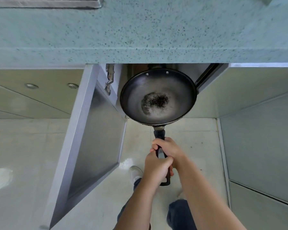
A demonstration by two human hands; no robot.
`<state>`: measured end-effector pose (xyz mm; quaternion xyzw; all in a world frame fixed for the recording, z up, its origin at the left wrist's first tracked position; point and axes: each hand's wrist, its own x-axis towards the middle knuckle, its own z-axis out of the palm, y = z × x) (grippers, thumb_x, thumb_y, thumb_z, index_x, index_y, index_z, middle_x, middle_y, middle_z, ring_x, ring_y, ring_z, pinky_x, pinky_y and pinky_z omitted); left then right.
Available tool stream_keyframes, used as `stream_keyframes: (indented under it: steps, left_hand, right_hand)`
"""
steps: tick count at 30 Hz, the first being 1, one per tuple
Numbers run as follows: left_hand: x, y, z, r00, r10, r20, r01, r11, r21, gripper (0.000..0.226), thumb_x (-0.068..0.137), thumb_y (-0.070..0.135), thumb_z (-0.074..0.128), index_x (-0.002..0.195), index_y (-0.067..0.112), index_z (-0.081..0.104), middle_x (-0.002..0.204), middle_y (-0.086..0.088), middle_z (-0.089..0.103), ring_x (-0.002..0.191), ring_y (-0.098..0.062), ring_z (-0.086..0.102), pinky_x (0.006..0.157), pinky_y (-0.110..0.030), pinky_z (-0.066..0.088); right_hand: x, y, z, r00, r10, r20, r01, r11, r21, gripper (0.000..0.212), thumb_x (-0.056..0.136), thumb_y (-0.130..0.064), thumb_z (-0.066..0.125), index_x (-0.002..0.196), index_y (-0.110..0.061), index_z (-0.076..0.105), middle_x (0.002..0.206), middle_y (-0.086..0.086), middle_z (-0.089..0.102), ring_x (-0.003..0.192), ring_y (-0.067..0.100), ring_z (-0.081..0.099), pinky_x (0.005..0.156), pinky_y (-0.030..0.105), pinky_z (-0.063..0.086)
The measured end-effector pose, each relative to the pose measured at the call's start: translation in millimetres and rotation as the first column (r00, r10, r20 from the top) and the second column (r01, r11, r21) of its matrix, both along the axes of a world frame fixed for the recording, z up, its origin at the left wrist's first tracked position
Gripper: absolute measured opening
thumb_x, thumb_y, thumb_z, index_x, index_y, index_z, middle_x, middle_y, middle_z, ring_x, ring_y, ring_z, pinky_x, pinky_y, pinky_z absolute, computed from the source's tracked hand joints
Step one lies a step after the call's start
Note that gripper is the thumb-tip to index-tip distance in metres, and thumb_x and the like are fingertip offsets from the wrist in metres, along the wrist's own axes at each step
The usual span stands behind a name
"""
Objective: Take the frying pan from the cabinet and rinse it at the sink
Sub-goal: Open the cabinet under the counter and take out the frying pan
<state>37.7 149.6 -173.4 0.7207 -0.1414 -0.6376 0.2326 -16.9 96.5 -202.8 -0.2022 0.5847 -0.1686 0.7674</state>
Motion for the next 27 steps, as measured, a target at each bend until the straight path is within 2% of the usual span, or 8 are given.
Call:
stream_keyframes:
  steps: [4, 11, 18, 22, 27]
  left_hand:
    - [-3, 30, 7, 1.0, -0.011, -0.019, 0.011, 1.0, -0.001, 0.008, 0.074, -0.001, 0.047, 0.076, 0.007, 0.049, 0.037, 0.001, 0.048, 0.03, -0.014, 0.047, 0.04, -0.02, 0.04]
    - [-13, 101, 27, 1.0, -0.013, 0.027, 0.013, 1.0, 0.009, 0.014, 0.076, -0.002, 0.046, 0.07, 0.011, 0.047, 0.044, -0.004, 0.048, 0.033, -0.015, 0.047, 0.042, -0.023, 0.042]
    - [-30, 184, 59, 0.998, -0.066, 0.016, 0.067, 0.997, -0.031, 0.016, 0.076, -0.001, 0.047, 0.077, 0.015, 0.047, 0.035, 0.004, 0.048, 0.031, -0.013, 0.047, 0.043, -0.024, 0.042]
    - [-46, 228, 86, 0.988, -0.15, 0.048, 0.152, 0.988, -0.042, 0.011, 0.075, 0.002, 0.047, 0.082, 0.01, 0.049, 0.04, 0.003, 0.049, 0.03, -0.011, 0.047, 0.039, -0.019, 0.04]
    - [-72, 266, 119, 0.982, -0.188, 0.025, 0.189, 0.98, -0.068, 0.013, 0.073, 0.0, 0.047, 0.082, 0.007, 0.052, 0.035, 0.003, 0.049, 0.029, -0.013, 0.047, 0.04, -0.021, 0.041]
  right_hand:
    - [-5, 29, 5, 1.0, -0.021, 0.005, 0.021, 1.0, 0.019, 0.034, 0.083, 0.005, 0.045, 0.051, -0.009, 0.042, 0.044, 0.003, 0.045, 0.042, 0.015, 0.053, 0.05, 0.024, 0.044]
    - [-14, 101, 18, 1.0, 0.02, -0.003, -0.02, 1.0, -0.012, 0.033, 0.082, 0.002, 0.046, 0.05, -0.008, 0.043, 0.044, 0.001, 0.048, 0.045, 0.015, 0.055, 0.053, 0.026, 0.045]
    - [-34, 185, 55, 1.0, -0.026, -0.017, 0.025, 0.998, -0.065, 0.036, 0.081, 0.003, 0.047, 0.047, -0.008, 0.043, 0.042, 0.001, 0.048, 0.044, 0.015, 0.055, 0.052, 0.025, 0.045]
    - [-53, 231, 81, 0.996, -0.089, -0.007, 0.088, 0.993, -0.083, 0.037, 0.081, 0.004, 0.046, 0.046, -0.008, 0.044, 0.04, 0.001, 0.051, 0.045, 0.018, 0.053, 0.053, 0.028, 0.044]
    - [-82, 271, 119, 0.988, -0.153, -0.032, 0.147, 0.979, -0.145, 0.037, 0.082, 0.007, 0.046, 0.048, -0.007, 0.042, 0.042, 0.002, 0.047, 0.042, 0.014, 0.056, 0.045, 0.021, 0.045]
